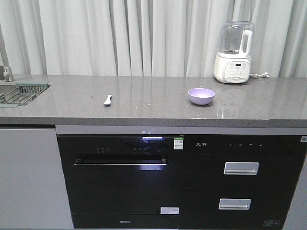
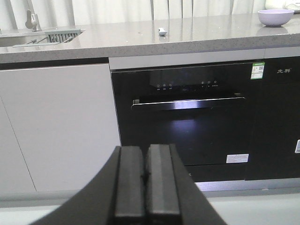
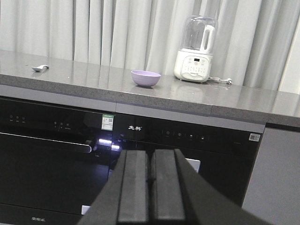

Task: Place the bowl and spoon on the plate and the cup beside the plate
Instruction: 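Drive the base toward the lavender bowl and pale blue spoon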

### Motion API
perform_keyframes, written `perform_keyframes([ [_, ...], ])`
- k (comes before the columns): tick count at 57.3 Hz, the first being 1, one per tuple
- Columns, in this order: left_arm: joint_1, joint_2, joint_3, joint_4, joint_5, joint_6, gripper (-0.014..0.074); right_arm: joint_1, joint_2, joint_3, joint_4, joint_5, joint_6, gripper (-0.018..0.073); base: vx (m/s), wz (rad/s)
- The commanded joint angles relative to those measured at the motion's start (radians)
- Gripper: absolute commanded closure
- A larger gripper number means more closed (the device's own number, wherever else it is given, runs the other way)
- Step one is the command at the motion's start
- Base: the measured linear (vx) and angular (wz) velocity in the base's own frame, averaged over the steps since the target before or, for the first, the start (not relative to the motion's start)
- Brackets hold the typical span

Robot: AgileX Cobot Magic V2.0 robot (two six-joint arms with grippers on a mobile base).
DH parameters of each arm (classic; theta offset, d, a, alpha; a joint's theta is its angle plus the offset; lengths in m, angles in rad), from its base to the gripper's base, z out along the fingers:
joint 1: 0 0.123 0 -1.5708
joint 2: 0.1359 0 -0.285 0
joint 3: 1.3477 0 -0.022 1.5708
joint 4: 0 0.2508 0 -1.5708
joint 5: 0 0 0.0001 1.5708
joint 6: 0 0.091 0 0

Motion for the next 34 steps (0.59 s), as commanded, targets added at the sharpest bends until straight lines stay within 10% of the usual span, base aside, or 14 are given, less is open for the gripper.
perform_keyframes([
  [1,-0.004,-0.015,0.027,-0.012,-0.080,0.000,0.0602,-0.006,-0.020,0.017,-0.002,-0.089,-0.003,0.0568,0.00,0.00],
  [34,-0.004,-0.014,0.027,-0.012,-0.080,0.000,0.0602,-0.006,-0.020,0.017,-0.002,-0.089,-0.003,0.0568,0.00,0.00],
])
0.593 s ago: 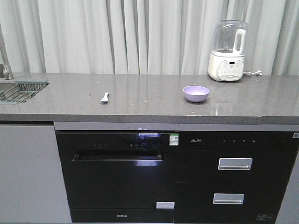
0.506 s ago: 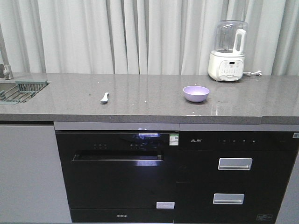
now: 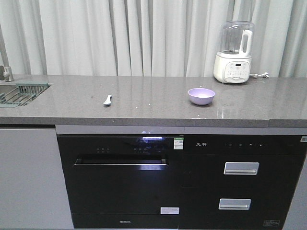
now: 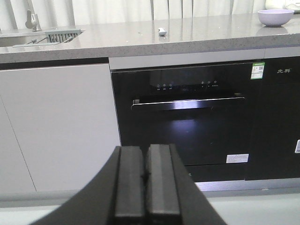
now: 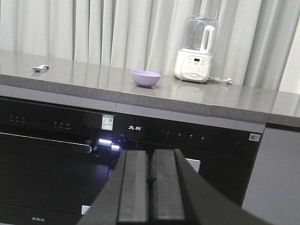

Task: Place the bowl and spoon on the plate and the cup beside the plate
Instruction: 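Drive the base toward the lavender bowl and pale blue spoon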

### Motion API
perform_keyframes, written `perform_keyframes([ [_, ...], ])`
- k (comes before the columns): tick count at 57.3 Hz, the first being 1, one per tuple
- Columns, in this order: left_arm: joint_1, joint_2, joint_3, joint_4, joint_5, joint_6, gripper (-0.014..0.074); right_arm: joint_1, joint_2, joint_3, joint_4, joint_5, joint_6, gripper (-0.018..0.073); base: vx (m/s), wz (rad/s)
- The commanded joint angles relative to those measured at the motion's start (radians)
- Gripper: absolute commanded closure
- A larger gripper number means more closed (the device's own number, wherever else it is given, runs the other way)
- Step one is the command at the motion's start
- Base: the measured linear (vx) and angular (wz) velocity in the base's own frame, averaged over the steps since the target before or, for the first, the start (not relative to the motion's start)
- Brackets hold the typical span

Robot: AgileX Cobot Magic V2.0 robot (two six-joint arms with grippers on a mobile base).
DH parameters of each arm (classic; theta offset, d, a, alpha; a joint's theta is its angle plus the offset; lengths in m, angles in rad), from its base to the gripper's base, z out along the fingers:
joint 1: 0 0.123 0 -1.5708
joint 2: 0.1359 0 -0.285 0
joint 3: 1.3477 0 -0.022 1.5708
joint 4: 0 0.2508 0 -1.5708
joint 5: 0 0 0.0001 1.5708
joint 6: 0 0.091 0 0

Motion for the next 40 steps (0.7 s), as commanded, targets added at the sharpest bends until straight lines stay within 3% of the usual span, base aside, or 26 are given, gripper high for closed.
perform_keyframes([
  [1,-0.004,-0.014,0.027,-0.012,-0.080,0.000,0.0602,-0.006,-0.020,0.017,-0.002,-0.089,-0.003,0.0568,0.00,0.00],
  [40,-0.004,-0.014,0.027,-0.012,-0.080,0.000,0.0602,-0.006,-0.020,0.017,-0.002,-0.089,-0.003,0.0568,0.01,0.00],
])
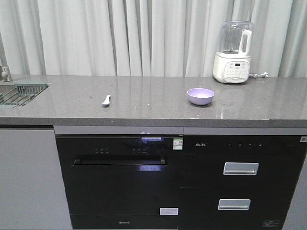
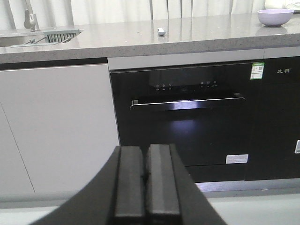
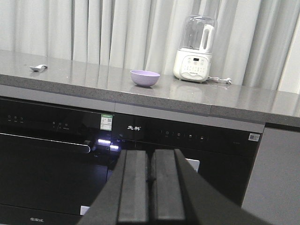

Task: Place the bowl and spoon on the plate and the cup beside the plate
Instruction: 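Drive the base toward the lavender bowl and pale blue spoon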

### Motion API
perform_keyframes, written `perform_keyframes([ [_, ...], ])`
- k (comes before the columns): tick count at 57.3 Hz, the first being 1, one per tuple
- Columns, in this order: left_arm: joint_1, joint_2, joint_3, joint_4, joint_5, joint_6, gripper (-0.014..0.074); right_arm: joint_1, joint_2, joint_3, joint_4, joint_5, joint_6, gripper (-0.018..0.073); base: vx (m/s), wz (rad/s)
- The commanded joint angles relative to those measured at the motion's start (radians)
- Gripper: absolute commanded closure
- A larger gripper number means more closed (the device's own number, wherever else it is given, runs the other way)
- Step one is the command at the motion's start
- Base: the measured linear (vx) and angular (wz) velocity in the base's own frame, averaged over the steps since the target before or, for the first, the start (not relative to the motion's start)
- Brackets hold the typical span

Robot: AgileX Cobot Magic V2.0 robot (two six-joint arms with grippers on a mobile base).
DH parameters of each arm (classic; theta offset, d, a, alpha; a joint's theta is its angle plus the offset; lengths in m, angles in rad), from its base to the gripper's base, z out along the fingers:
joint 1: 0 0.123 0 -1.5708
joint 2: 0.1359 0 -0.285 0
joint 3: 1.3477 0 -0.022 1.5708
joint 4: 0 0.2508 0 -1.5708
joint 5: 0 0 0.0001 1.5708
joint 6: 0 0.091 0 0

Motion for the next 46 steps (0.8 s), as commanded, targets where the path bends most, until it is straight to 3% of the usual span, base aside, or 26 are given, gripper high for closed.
perform_keyframes([
  [1,-0.004,-0.014,0.027,-0.012,-0.080,0.000,0.0602,-0.006,-0.020,0.017,-0.002,-0.089,-0.003,0.0568,0.04,-0.03],
  [46,-0.004,-0.014,0.027,-0.012,-0.080,0.000,0.0602,-0.006,-0.020,0.017,-0.002,-0.089,-0.003,0.0568,0.14,-0.02],
])
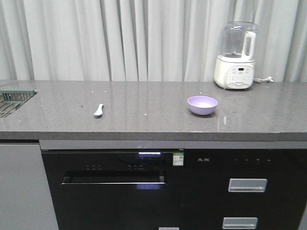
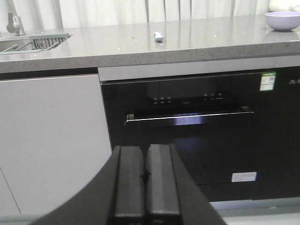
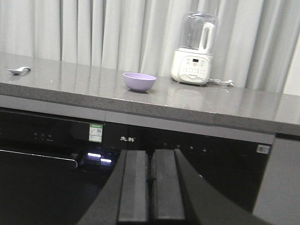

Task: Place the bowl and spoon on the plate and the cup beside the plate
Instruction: 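Drive the base toward the lavender bowl and pale blue spoon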

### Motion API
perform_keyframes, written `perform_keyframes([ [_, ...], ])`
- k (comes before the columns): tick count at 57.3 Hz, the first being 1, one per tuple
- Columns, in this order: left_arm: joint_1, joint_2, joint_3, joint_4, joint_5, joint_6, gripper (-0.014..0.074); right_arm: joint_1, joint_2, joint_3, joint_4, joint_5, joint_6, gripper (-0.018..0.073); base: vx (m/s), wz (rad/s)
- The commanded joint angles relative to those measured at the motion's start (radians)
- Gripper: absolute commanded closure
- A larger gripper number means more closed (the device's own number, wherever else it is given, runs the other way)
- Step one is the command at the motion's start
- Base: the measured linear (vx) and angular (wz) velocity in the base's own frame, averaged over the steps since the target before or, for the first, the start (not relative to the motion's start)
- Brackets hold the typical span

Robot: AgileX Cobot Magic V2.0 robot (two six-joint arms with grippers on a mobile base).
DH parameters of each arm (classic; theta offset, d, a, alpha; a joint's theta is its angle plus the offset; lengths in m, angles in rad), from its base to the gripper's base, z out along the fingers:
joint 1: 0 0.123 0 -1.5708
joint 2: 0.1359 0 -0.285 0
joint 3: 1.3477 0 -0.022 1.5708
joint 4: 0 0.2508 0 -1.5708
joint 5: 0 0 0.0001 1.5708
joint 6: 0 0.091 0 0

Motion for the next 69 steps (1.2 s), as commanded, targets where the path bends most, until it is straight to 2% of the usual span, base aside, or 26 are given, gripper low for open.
perform_keyframes([
  [1,-0.004,-0.014,0.027,-0.012,-0.080,0.000,0.0602,-0.006,-0.020,0.017,-0.002,-0.089,-0.003,0.0568,0.24,0.17],
  [69,-0.004,-0.014,0.027,-0.012,-0.080,0.000,0.0602,-0.006,-0.020,0.017,-0.002,-0.089,-0.003,0.0568,0.34,-0.01],
])
